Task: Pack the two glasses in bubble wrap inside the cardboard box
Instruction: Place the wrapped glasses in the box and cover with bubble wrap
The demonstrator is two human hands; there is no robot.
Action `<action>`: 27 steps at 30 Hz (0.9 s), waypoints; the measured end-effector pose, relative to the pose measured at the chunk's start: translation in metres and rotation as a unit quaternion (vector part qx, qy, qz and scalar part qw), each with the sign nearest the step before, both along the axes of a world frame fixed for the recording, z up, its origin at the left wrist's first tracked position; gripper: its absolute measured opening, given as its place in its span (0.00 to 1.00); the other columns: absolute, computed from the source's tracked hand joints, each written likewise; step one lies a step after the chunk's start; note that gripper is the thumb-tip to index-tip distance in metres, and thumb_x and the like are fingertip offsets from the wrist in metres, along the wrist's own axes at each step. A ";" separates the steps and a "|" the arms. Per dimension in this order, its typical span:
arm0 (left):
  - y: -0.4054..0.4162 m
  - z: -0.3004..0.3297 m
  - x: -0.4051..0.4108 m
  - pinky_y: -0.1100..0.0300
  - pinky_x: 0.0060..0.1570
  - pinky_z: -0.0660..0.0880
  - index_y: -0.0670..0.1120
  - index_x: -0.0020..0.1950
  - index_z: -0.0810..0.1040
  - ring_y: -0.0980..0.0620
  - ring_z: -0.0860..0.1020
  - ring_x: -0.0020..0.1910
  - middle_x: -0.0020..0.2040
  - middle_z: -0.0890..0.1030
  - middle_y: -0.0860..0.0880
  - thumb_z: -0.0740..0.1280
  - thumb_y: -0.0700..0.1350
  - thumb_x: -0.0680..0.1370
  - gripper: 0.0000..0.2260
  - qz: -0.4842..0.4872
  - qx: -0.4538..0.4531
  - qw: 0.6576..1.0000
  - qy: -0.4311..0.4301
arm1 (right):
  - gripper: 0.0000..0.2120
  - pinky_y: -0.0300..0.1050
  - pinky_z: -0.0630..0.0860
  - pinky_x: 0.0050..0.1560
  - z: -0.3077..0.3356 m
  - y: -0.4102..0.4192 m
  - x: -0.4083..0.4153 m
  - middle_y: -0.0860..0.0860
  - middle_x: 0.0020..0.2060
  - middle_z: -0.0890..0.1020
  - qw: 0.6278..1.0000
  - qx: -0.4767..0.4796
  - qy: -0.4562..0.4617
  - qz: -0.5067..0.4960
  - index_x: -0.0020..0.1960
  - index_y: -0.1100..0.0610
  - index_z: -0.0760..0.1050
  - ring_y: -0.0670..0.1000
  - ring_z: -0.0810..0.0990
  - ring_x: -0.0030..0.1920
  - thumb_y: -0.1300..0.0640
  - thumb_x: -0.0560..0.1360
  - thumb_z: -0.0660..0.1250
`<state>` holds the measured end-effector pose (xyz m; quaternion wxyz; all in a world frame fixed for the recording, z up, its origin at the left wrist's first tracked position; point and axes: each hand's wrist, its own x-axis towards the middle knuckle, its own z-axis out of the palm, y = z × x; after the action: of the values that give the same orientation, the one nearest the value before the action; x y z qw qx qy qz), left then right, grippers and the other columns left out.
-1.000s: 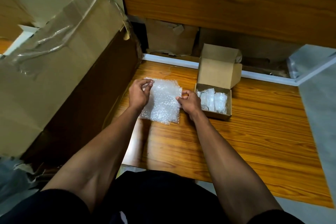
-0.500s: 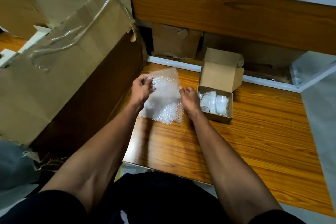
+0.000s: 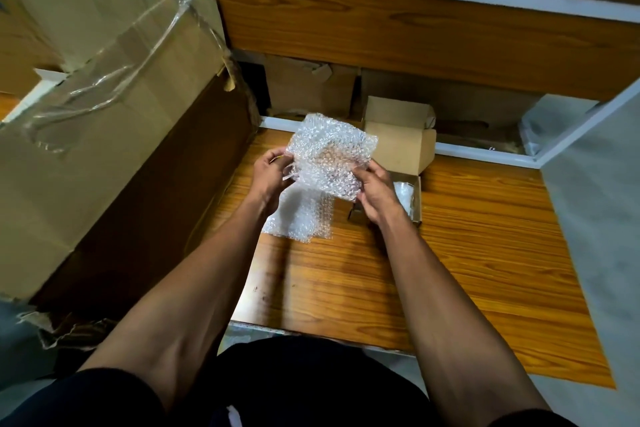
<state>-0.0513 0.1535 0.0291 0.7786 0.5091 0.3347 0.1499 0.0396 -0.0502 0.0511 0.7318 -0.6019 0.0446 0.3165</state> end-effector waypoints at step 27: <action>-0.052 0.028 0.065 0.60 0.42 0.76 0.43 0.61 0.82 0.55 0.77 0.38 0.48 0.86 0.48 0.71 0.35 0.81 0.10 -0.207 0.010 0.976 0.060 | 0.13 0.48 0.85 0.51 0.023 -0.093 0.059 0.57 0.61 0.83 0.992 -0.081 -0.099 -0.006 0.62 0.61 0.79 0.55 0.84 0.60 0.67 0.78 0.72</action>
<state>0.0141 0.1014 0.0575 0.7661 0.5835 0.2663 -0.0422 0.0989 -0.1434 0.0738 0.6832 -0.6875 0.0010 0.2461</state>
